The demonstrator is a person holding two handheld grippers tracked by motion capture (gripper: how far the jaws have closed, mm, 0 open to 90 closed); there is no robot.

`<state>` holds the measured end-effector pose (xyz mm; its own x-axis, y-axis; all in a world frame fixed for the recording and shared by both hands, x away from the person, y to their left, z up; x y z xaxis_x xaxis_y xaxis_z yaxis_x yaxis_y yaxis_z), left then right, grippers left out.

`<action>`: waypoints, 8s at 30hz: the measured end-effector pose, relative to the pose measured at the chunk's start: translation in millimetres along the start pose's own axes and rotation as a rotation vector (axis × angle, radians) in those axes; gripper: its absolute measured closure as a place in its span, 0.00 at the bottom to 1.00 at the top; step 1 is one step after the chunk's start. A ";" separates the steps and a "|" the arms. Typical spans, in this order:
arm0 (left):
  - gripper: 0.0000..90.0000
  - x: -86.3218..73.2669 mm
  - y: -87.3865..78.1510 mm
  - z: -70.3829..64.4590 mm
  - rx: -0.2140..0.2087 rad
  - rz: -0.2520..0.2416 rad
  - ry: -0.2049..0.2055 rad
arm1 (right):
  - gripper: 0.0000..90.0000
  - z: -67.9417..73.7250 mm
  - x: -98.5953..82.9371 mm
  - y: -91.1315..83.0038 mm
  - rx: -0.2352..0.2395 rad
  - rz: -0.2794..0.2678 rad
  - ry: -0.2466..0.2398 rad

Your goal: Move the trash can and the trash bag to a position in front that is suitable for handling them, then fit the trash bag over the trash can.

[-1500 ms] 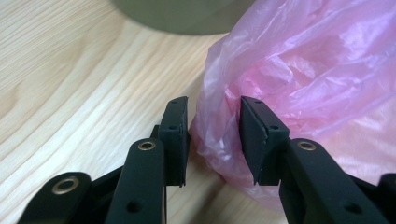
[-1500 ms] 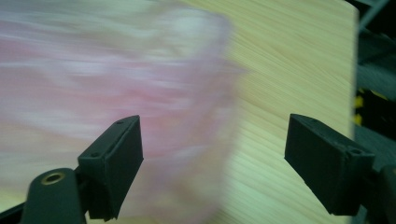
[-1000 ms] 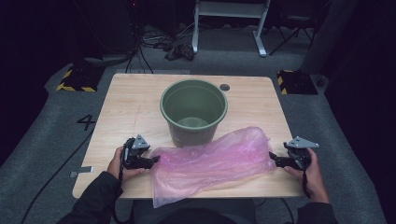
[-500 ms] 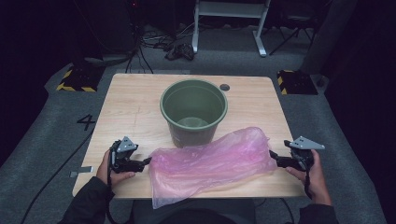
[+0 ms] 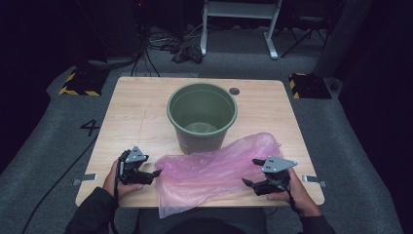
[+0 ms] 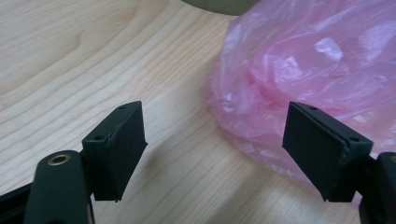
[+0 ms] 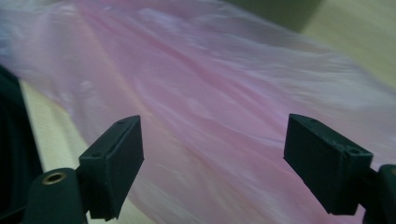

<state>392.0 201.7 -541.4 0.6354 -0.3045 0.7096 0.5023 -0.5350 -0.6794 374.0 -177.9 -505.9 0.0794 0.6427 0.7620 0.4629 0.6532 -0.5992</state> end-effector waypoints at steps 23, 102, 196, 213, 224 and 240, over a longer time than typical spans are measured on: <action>0.23 22.3 35.3 9.8 0.049 0.019 0.019 | 0.22 23.8 2.9 62.7 0.087 0.068 -0.068; 0.26 64.8 40.7 10.6 0.000 -0.088 0.043 | 0.82 -32.1 10.5 94.0 0.103 0.028 0.034; 0.16 21.8 25.5 49.6 0.117 0.007 -0.051 | 0.98 -57.6 79.2 -95.7 -0.314 -0.407 -0.117; 0.18 23.8 19.1 47.5 0.122 0.006 -0.021 | 0.98 -93.9 104.6 -95.7 -0.411 -0.345 -0.113; 0.18 62.8 -26.5 20.1 0.079 -0.187 0.048 | 0.98 -116.1 118.9 -72.1 -0.461 -0.181 -0.150; 0.18 135.0 -81.2 -60.6 -0.078 -0.360 0.198 | 0.97 -128.3 135.7 -53.4 -0.501 -0.091 -0.138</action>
<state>401.4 156.3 -379.1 0.2985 -0.2290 0.9265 0.6206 -0.6909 -0.3708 473.3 -177.0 -339.0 -0.0822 0.6607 0.7461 0.8303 0.4595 -0.3154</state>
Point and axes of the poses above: each handheld gripper's, and its own axes: y roughly forward along the jaws, x roughly out of its top, z roughly to its left, the point moved 7 cm from there along y, roughly forward along the jaws, and after that the axes turned 11 degrees about -y, right-handed, at the moved point
